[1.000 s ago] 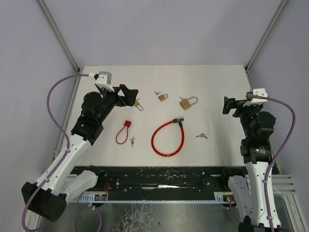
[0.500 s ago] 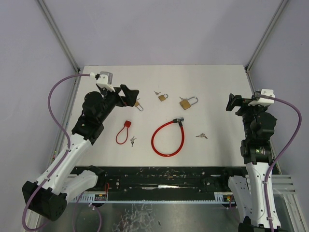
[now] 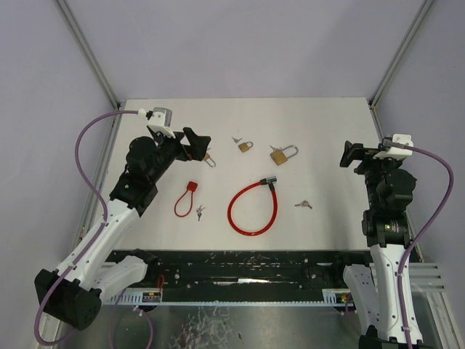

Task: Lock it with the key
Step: Reset both arms

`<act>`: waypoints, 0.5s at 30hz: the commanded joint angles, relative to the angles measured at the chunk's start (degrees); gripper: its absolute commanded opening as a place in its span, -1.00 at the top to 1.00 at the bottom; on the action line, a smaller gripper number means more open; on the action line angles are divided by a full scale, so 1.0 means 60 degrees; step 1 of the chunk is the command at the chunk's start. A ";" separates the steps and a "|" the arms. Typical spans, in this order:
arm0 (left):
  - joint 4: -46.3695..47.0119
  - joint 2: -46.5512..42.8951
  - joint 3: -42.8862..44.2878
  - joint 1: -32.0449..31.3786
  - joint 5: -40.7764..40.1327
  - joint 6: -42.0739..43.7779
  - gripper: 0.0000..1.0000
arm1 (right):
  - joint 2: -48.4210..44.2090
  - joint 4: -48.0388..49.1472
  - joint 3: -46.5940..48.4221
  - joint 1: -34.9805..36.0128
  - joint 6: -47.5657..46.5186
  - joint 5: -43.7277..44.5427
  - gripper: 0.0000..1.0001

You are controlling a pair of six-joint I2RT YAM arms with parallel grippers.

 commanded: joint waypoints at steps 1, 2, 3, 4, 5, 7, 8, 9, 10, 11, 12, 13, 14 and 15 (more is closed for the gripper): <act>0.0402 -0.0051 0.0067 0.0067 0.0141 0.0211 -1.00 | -0.0018 0.0256 0.0301 -0.0042 -0.0062 -0.0116 -0.98; 0.0395 -0.0051 0.0074 0.0068 0.0152 0.0212 -1.00 | -0.0020 0.0264 0.0302 -0.0043 -0.0073 -0.0142 -0.98; 0.0402 -0.0058 0.0066 0.0064 0.0168 0.0212 -1.00 | -0.0015 0.0264 0.0302 -0.0043 -0.0075 -0.0167 -0.98; 0.0393 -0.0067 0.0067 0.0062 0.0172 0.0212 -1.00 | -0.0012 0.0261 0.0302 -0.0043 -0.0091 -0.0189 -0.98; 0.0385 -0.0053 0.0065 0.0060 0.0171 0.0212 -1.00 | -0.0012 0.0264 0.0302 -0.0043 -0.0077 -0.0189 -0.98; 0.0392 -0.0069 0.0065 0.0060 0.0174 0.0215 -1.00 | -0.0024 0.0260 0.0294 -0.0043 -0.0090 -0.0198 -0.98; 0.0376 -0.0066 0.0072 0.0060 0.0171 0.0225 -1.00 | -0.0026 0.0258 0.0288 -0.0043 -0.0093 -0.0194 -0.98; 0.0397 -0.0066 0.0066 0.0060 0.0180 0.0226 -1.00 | -0.0027 0.0277 0.0287 -0.0043 -0.0103 -0.0203 -0.98; 0.0388 -0.0058 0.0065 0.0060 0.0192 0.0226 -1.00 | -0.0038 0.0272 0.0287 -0.0035 -0.0119 -0.0208 -0.98; 0.0382 -0.0052 0.0065 0.0060 0.0177 0.0226 -1.00 | -0.0032 0.0282 0.0274 -0.0042 -0.0126 -0.0207 -0.98; 0.0391 -0.0053 0.0065 0.0060 0.0193 0.0226 -1.00 | -0.0031 0.0285 0.0263 -0.0042 -0.0151 -0.0210 -0.98; 0.0386 -0.0051 0.0061 0.0060 0.0197 0.0234 -1.00 | -0.0029 0.0306 0.0251 -0.0043 -0.0180 -0.0225 -0.98; 0.0380 -0.0058 0.0066 0.0060 0.0189 0.0247 -1.00 | -0.0028 0.0314 0.0237 -0.0043 -0.0191 -0.0240 -0.98; 0.0387 -0.0056 0.0067 0.0060 0.0195 0.0242 -1.00 | -0.0032 0.0340 0.0213 -0.0043 -0.0208 -0.0269 -0.98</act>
